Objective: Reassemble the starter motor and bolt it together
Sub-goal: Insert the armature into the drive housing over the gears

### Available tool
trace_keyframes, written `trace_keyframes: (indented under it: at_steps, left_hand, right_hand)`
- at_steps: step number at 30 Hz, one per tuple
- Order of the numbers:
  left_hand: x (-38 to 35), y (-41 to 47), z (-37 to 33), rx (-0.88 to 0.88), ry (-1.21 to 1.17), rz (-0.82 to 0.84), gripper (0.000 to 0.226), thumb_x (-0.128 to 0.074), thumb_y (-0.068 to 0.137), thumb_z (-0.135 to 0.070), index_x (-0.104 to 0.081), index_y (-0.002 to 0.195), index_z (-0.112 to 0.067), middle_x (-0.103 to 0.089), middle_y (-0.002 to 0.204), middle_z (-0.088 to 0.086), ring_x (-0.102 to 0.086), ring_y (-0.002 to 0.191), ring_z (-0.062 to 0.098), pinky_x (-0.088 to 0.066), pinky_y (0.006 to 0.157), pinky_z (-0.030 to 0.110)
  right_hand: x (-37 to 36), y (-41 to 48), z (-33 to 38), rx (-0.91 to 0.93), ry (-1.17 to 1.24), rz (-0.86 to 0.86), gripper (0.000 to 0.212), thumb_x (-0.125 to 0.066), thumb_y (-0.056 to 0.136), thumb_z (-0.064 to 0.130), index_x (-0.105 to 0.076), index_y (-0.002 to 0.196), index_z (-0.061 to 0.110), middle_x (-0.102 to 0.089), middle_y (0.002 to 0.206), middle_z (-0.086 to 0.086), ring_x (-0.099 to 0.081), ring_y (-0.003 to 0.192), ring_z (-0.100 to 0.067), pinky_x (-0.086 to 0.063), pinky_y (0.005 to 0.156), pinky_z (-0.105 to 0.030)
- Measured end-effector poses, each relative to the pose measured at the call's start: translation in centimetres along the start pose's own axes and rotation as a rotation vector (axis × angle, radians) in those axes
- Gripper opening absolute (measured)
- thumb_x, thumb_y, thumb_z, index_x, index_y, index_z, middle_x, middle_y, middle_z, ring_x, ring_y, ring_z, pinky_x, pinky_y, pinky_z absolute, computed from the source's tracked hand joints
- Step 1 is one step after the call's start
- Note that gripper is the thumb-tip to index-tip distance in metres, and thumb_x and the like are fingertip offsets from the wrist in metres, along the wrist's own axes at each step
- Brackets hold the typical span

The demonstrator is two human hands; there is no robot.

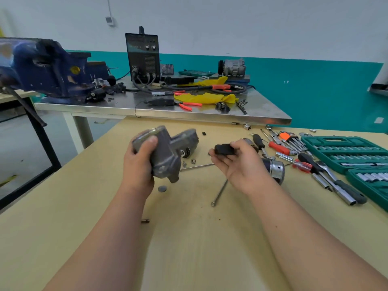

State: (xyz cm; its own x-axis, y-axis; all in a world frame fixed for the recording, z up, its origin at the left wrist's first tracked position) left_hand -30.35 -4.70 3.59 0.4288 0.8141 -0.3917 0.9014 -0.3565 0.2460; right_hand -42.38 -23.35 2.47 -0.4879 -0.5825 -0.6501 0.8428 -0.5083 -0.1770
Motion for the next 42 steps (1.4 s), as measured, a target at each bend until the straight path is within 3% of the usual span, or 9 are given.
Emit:
trace_keyframes:
  at_steps: [3,5,9,11,19,23,29,35,42]
  left_hand:
    - [1.6,0.9,-0.8,-0.009,-0.116,-0.044,0.046,-0.059,0.073,-0.042,-0.063,0.109,-0.014,-0.068,0.088,0.000,-0.067,0.076,0.015,-0.056,0.063,0.027]
    - [2.5,1.2,-1.0,-0.026,-0.129,-0.054,0.034,-0.057,0.075,-0.042,-0.065,0.099,-0.019,-0.068,0.081,-0.004,-0.067,0.073,0.012,-0.055,0.063,0.025]
    - [3.4,1.4,-0.8,-0.012,-0.156,-0.065,0.047,-0.066,0.066,-0.047,-0.066,0.103,-0.017,-0.069,0.089,-0.001,-0.067,0.081,0.015,-0.055,0.071,0.030]
    - [3.5,1.5,-0.6,0.011,-0.158,-0.074,0.066,-0.069,0.060,-0.049,-0.065,0.115,-0.012,-0.068,0.097,0.003,-0.067,0.085,0.017,-0.055,0.073,0.031]
    - [2.7,1.4,-0.4,0.032,-0.159,-0.022,0.075,-0.071,0.057,-0.047,-0.058,0.120,-0.009,-0.068,0.095,0.005,-0.069,0.082,0.019,-0.057,0.065,0.032]
    - [2.1,0.9,-0.8,-0.008,-0.089,0.017,0.076,-0.071,0.057,-0.046,-0.056,0.120,-0.005,-0.065,0.096,0.008,-0.065,0.082,0.022,-0.055,0.064,0.032]
    - [-0.9,-0.4,-0.1,-0.074,0.154,0.142,0.069,-0.077,0.051,-0.041,-0.061,0.115,-0.021,-0.070,0.108,0.004,-0.068,0.096,0.019,-0.057,0.076,0.033]
    - [-4.3,-2.1,1.4,-0.097,0.296,0.322,0.063,-0.077,0.051,-0.038,-0.061,0.112,-0.030,-0.073,0.100,-0.016,-0.068,0.092,0.000,-0.051,0.072,0.014]
    - [-5.0,-2.6,1.5,-0.109,0.337,0.347,0.064,-0.076,0.051,-0.039,-0.061,0.113,-0.030,-0.073,0.103,-0.014,-0.067,0.096,0.004,-0.051,0.074,0.015]
  right_hand:
    - [-2.4,0.3,-2.3,-0.092,-0.139,0.012,0.011,-0.039,0.086,0.008,-0.047,0.083,0.014,-0.060,0.055,-0.003,-0.044,0.036,-0.013,-0.030,0.035,-0.016]
    - [-4.4,0.4,-3.8,-0.078,-0.554,0.102,0.016,-0.042,0.083,0.007,-0.054,0.082,0.017,-0.054,0.058,-0.002,-0.037,0.037,-0.013,-0.024,0.038,-0.015]
    - [-8.0,1.0,-8.1,0.204,-1.933,0.452,0.035,-0.060,0.088,0.035,-0.064,0.120,0.021,-0.065,0.109,-0.006,-0.062,0.093,-0.025,-0.047,0.073,-0.027]
    - [-9.1,1.1,-9.0,0.288,-2.105,0.465,0.036,-0.061,0.087,0.040,-0.067,0.112,0.016,-0.066,0.104,-0.008,-0.061,0.096,-0.027,-0.046,0.072,-0.028]
    - [-7.8,2.4,-9.2,0.089,-1.993,0.416,0.033,-0.070,0.080,0.034,-0.072,0.099,0.008,-0.071,0.097,-0.012,-0.067,0.087,-0.026,-0.055,0.075,-0.035]
    - [-6.1,2.5,-5.7,0.019,-1.929,0.370,0.028,-0.069,0.079,0.031,-0.072,0.094,0.007,-0.066,0.078,-0.006,-0.058,0.066,-0.020,-0.048,0.052,-0.023]
    - [-1.9,1.1,4.8,0.088,-0.784,0.171,0.014,-0.057,0.093,0.016,-0.061,0.080,0.012,-0.047,0.064,0.000,-0.042,0.049,-0.011,-0.041,0.046,-0.025]
    - [-3.4,-0.8,4.6,0.042,-1.413,0.334,0.014,-0.063,0.089,0.018,-0.071,0.086,0.006,-0.051,0.054,0.002,-0.046,0.046,-0.009,-0.044,0.044,-0.022]
    - [-4.0,-1.0,4.1,-0.043,-1.583,0.352,0.016,-0.064,0.090,0.020,-0.070,0.075,0.019,-0.061,0.072,-0.005,-0.051,0.061,-0.017,-0.046,0.047,-0.024]
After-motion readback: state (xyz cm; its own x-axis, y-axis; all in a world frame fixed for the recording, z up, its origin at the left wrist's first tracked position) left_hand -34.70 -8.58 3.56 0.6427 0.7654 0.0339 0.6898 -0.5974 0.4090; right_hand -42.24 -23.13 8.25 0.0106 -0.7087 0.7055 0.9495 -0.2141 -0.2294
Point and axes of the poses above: each hand's wrist, its own y-axis towards the middle knuckle, its own x-axis out of the back of the hand, z = x × y, the point moved 7 cm from there along y, towards the middle knuckle
